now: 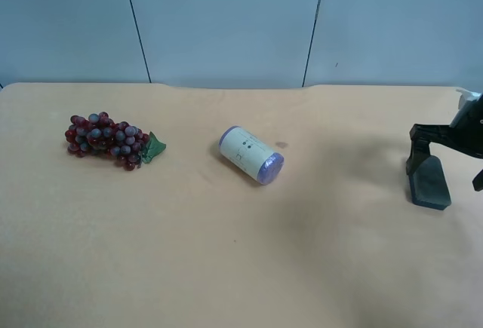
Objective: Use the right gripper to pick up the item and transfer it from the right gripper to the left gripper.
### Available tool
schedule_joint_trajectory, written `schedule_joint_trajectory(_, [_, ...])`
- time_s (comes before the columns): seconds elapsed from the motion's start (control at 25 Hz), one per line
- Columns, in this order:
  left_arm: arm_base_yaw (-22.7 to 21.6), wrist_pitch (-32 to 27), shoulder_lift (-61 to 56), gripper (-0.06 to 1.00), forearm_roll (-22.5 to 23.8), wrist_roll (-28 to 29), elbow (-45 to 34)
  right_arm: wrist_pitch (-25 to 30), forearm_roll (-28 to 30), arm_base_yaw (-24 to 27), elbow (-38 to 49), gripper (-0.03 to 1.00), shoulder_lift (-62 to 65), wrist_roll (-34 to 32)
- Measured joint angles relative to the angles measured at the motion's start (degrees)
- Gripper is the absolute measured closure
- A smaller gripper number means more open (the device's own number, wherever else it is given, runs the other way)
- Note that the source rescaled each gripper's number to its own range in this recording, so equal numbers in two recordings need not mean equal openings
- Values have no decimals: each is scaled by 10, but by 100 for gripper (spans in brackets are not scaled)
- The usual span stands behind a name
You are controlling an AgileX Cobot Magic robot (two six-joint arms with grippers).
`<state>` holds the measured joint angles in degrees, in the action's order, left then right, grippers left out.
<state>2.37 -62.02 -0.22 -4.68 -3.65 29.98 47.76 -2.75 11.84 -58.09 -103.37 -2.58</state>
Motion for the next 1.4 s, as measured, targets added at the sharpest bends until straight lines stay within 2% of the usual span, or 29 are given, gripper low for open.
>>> schedule_joint_trajectory(0.2, [0,0,0,-6,0,0,0,-7,14,0,-2,-3,-38,0])
schedule_joint_trajectory(0.64, [0,0,0,-6,0,0,0,-59,14,0,-2,-1,-84,9])
schedule_joint_trajectory(0.76, [0,0,0,-6,0,0,0,-62,14,0,-2,16,-94,9])
schedule_joint_trajectory(0.88, [0,0,0,-6,0,0,0,-61,13,1,-2,45,-94,9])
schedule_joint_trajectory(1.0, [0,0,0,-6,0,0,0,-61,14,1,-2,79,-94,9])
schedule_joint_trajectory(1.08, [0,0,0,-6,0,0,0,-60,14,1,-2,96,-94,9])
schedule_joint_trajectory(1.28, [0,0,0,-6,0,0,0,-46,14,1,-3,97,-94,9])
schedule_joint_trajectory(1.4, [0,0,0,-6,0,0,0,-20,14,1,-18,97,-90,9])
